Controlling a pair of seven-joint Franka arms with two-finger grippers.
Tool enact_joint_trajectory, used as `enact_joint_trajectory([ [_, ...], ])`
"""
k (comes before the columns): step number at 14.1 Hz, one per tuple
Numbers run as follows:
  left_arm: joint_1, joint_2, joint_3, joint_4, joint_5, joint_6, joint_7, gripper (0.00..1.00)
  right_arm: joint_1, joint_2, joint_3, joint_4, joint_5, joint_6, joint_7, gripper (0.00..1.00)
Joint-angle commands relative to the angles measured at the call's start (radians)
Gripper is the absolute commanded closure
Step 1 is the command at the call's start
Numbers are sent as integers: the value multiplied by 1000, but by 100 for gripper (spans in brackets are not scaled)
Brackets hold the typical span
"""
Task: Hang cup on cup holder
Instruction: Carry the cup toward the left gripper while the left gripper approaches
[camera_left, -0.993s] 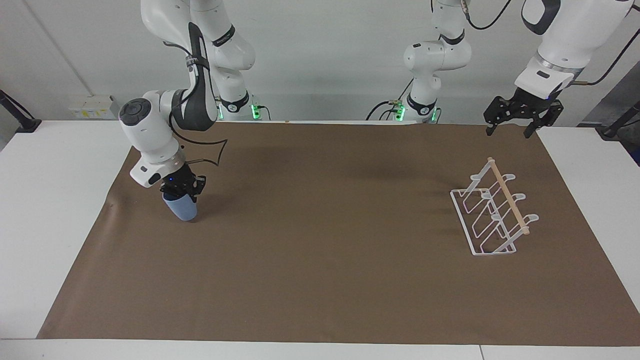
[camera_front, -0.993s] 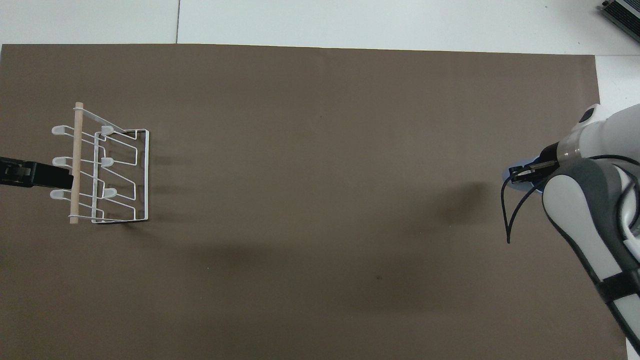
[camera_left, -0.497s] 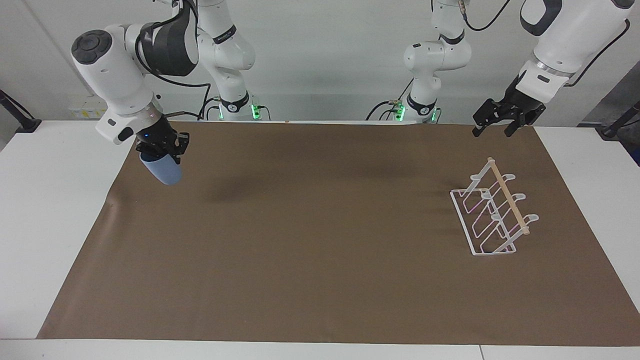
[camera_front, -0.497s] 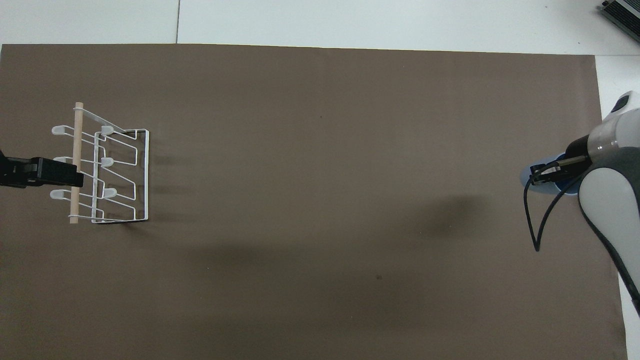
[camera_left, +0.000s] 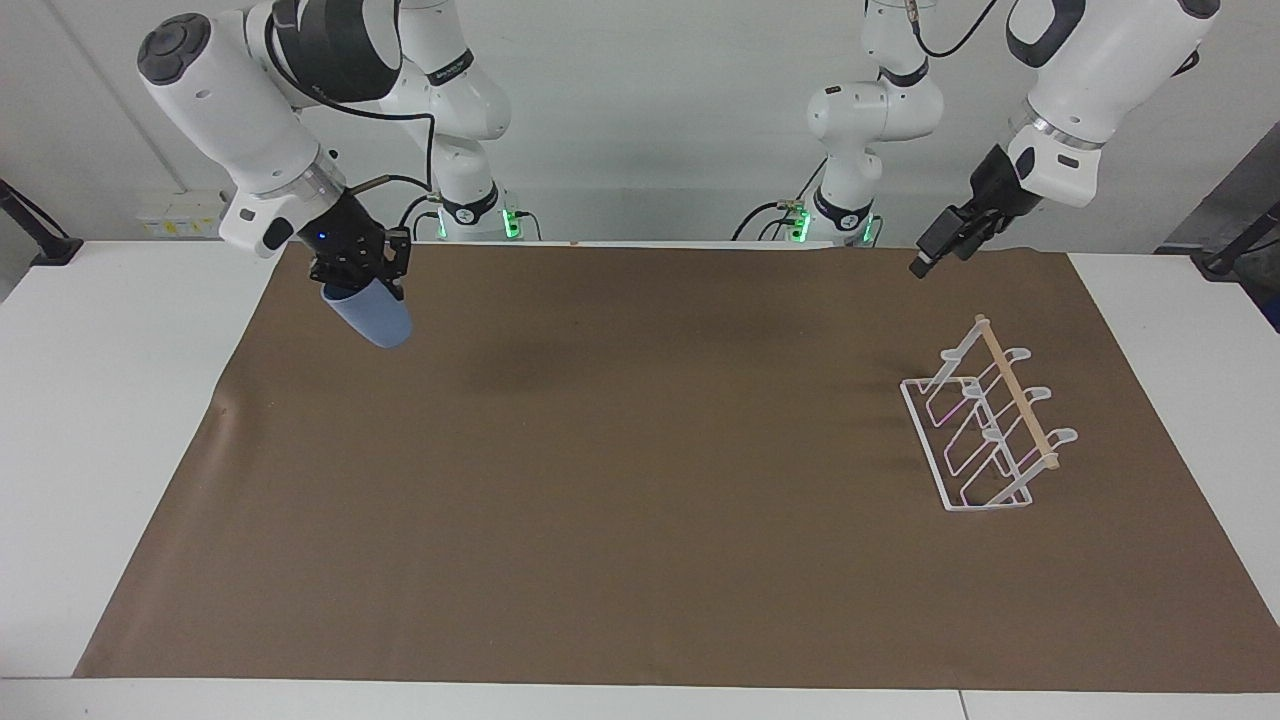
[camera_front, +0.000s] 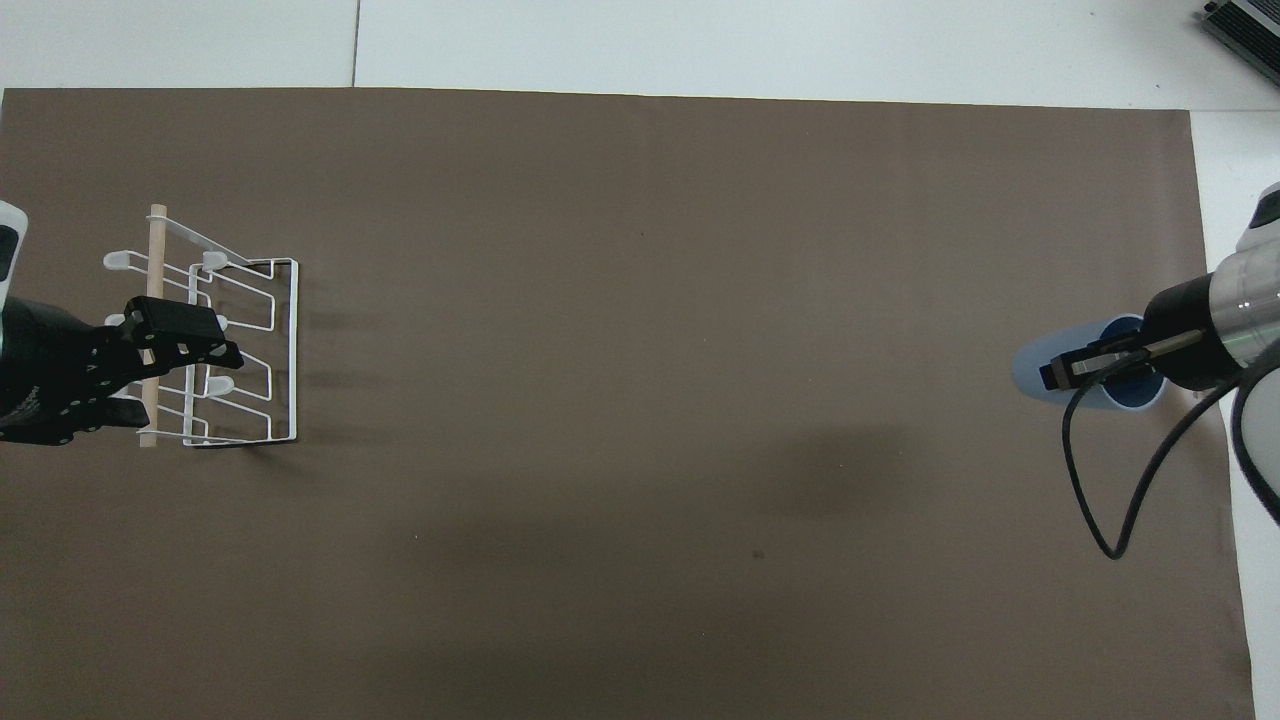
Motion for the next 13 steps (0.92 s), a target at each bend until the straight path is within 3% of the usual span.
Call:
enact_joint_trajectory([
  [1, -8, -31, 9, -41, -109, 48, -179, 0, 0, -10, 4, 2, 157, -11, -63, 100],
  [7, -25, -21, -3, -39, -400, 169, -501, 0, 73, -36, 4, -40, 378, 46, -49, 100],
  [13, -165, -29, -25, -78, -483, 347, -782, 0, 173, -51, 5, -84, 640, 199, 114, 100],
])
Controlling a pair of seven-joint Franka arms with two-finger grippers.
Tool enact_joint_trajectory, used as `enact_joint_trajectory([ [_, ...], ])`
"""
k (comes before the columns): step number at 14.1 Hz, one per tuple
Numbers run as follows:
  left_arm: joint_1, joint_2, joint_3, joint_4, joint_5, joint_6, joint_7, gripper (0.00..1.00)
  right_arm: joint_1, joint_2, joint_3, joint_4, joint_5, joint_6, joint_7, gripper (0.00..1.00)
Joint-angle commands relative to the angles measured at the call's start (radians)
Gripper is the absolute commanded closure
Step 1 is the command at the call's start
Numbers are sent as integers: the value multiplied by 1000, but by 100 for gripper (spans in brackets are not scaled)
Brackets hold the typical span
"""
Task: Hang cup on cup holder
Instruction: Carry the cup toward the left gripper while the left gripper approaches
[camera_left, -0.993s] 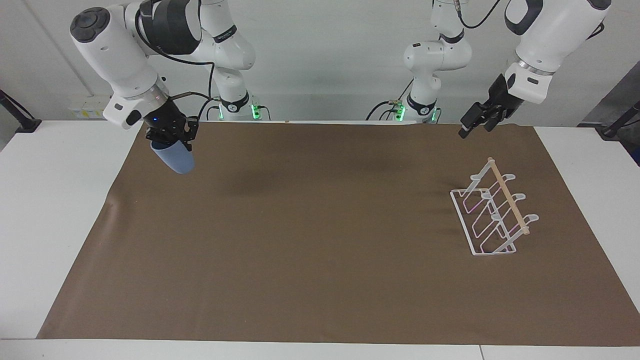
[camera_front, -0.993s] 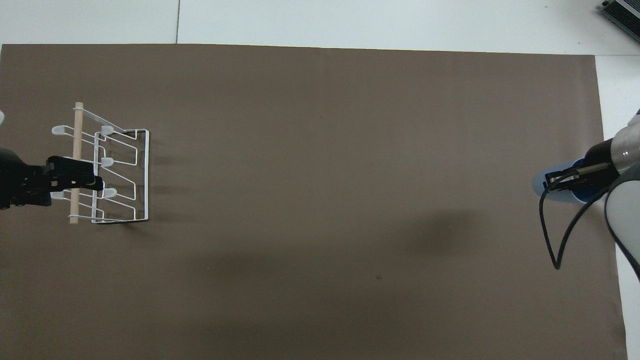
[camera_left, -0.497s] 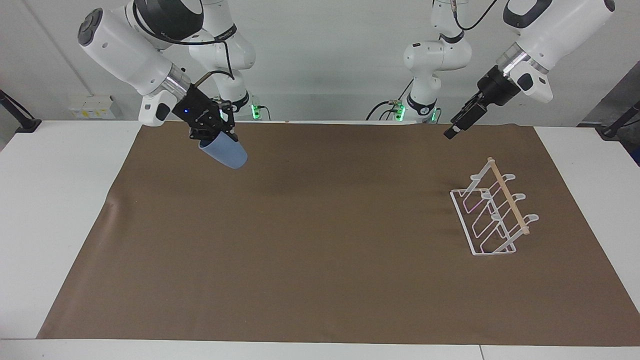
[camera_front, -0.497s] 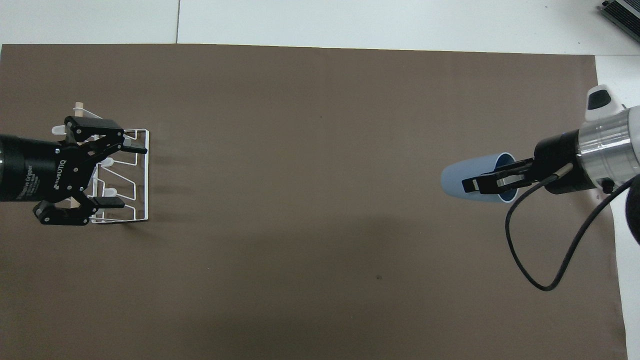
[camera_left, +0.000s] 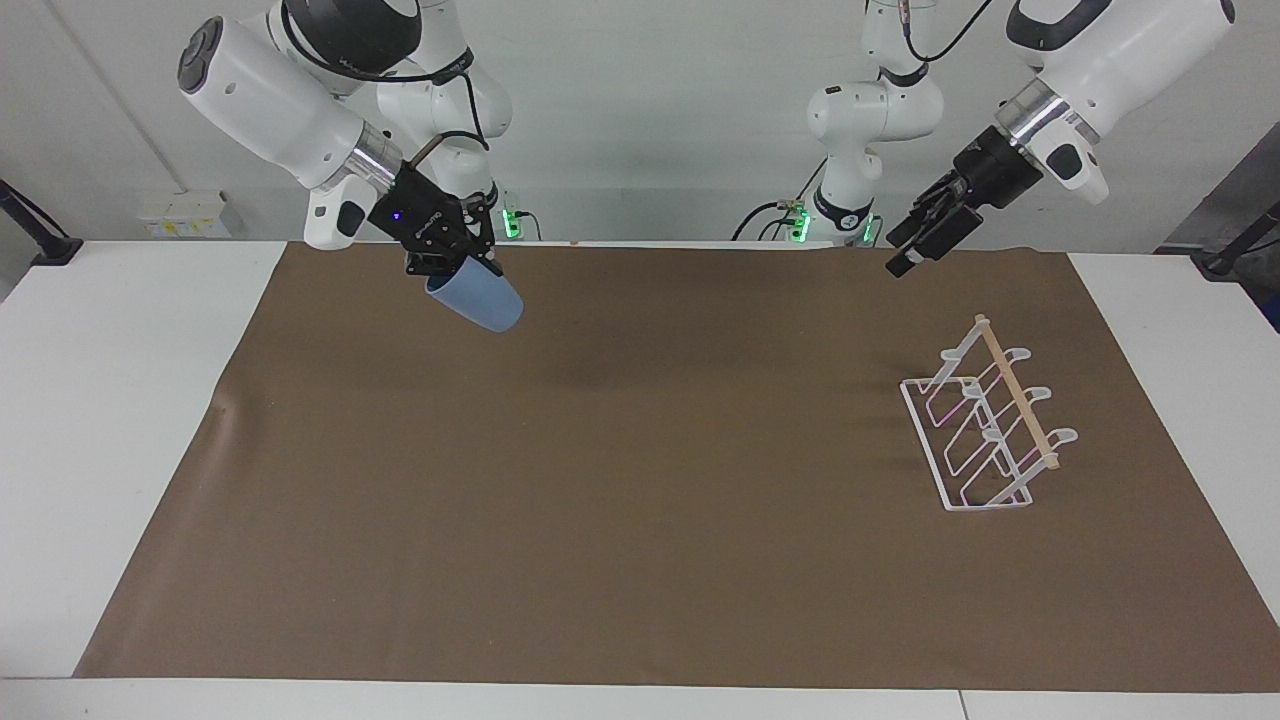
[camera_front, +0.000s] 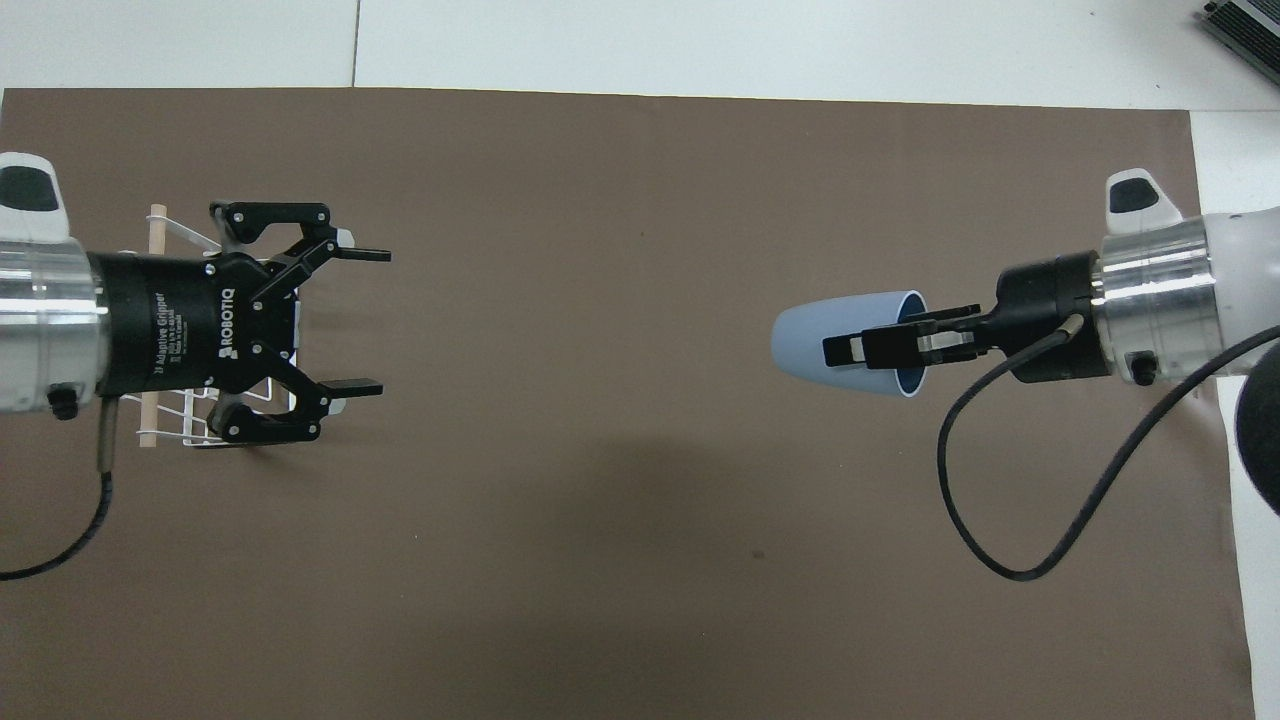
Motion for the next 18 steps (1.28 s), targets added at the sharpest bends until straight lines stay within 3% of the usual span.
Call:
enact_joint_trajectory([
  [1, -68, -27, 1, -42, -28, 99, -114, 0, 66, -37, -1, -53, 100, 102, 98, 100],
  [5, -141, -30, -22, -52, -24, 159, -184, 0, 209, -51, -1, -87, 182, 314, 210, 100],
  [8, -141, -44, -51, -88, -19, 174, -181, 0, 298, -48, -1, -92, 194, 434, 284, 100],
  [13, -136, -55, -51, -120, -17, 234, -182, 0, 385, -51, 1, -107, 347, 592, 299, 100],
  [18, -124, -32, -51, -98, 7, 318, -97, 0, 396, -51, 1, -109, 369, 618, 316, 100],
])
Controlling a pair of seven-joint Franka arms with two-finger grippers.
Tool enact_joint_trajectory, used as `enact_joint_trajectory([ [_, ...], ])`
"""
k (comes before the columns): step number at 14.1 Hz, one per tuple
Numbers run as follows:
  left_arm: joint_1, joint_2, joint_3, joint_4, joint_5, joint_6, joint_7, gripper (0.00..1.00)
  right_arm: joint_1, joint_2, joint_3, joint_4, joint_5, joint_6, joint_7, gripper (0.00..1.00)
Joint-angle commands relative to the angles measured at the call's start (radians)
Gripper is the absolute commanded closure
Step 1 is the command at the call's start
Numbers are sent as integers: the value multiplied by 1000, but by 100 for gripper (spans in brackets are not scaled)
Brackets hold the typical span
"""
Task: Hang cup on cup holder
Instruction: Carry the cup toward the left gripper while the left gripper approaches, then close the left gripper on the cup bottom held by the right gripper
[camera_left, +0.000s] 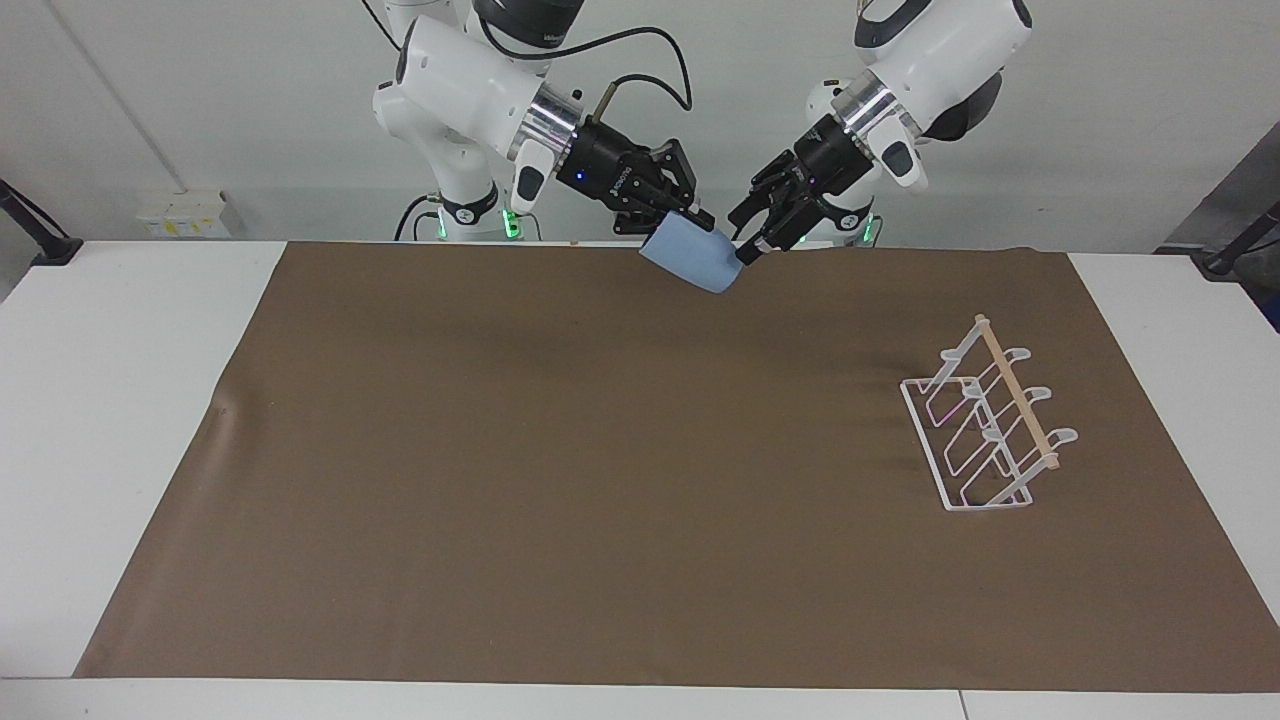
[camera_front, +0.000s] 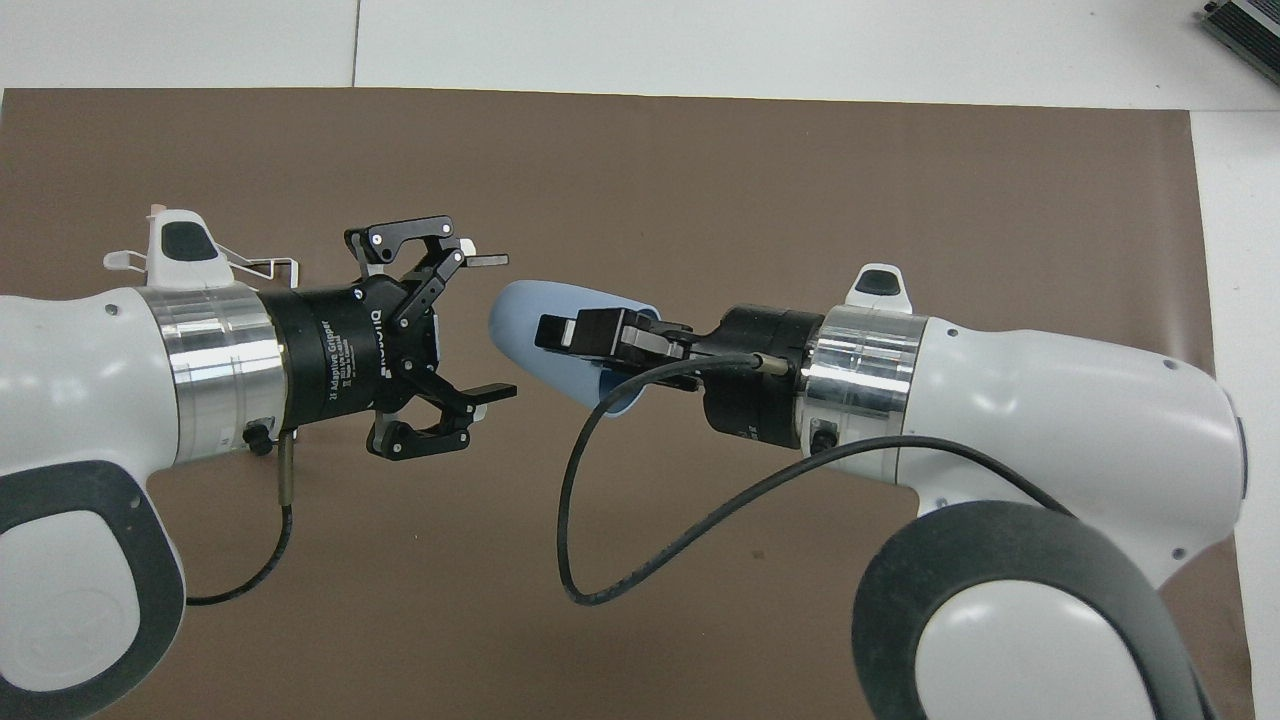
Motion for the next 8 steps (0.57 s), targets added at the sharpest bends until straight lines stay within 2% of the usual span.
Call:
enact_joint_trajectory([
  [1, -7, -14, -2, -17, 15, 45, 97, 0, 2, -31, -3, -30, 38, 20, 19, 100],
  [3, -9, -14, -2, -17, 15, 41, 168, 0, 2, -31, -3, -30, 47, 18, 17, 100],
  [8, -10, -8, -3, -19, 50, 48, 173, 0, 2, -31, -4, -30, 47, 17, 16, 100],
])
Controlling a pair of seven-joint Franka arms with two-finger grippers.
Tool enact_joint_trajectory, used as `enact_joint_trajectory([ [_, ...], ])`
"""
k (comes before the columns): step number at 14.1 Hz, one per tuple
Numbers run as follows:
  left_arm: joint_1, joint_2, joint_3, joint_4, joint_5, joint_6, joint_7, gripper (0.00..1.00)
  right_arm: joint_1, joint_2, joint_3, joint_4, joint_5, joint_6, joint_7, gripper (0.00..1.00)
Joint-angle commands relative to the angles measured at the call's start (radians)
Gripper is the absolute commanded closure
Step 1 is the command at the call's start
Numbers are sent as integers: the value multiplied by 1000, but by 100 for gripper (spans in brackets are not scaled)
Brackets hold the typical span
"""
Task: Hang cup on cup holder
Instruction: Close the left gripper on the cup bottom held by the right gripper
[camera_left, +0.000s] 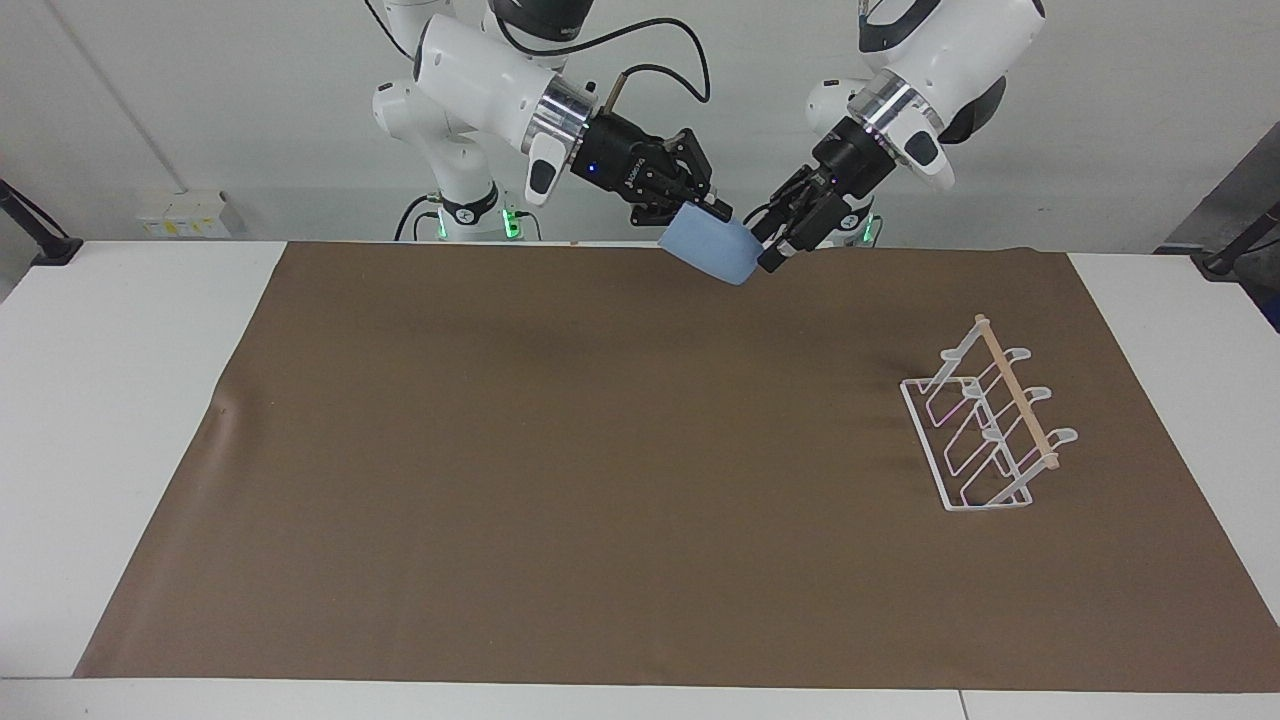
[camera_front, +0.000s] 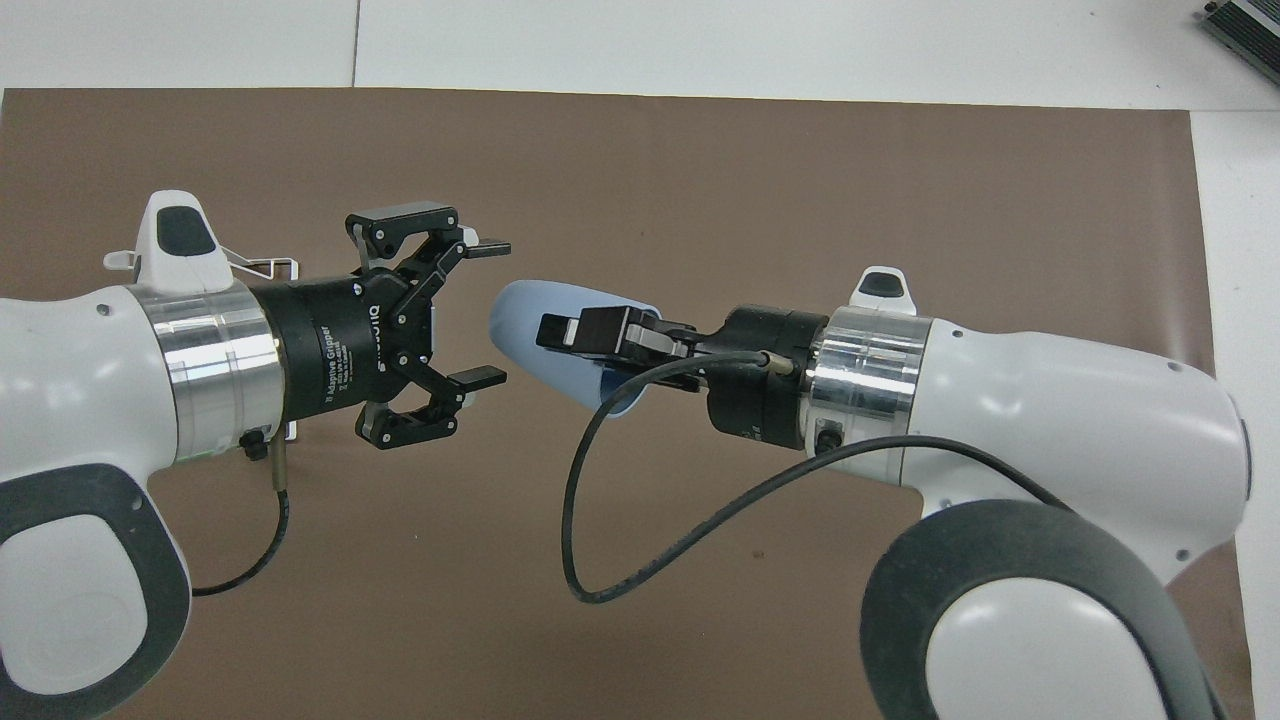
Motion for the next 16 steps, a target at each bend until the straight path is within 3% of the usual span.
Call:
enact_joint_trajectory([
  [1, -10, -8, 0, -19, 30, 25, 10, 0, 2, -27, -2, -26, 31, 17, 14, 100],
  [5, -33, 30, -5, -11, 28, 91, -4, 0, 1, -26, -2, -27, 31, 17, 12, 100],
  [16, -68, 36, -6, 4, 22, 80, -64, 0, -1, -26, -2, -29, 31, 18, 12, 100],
])
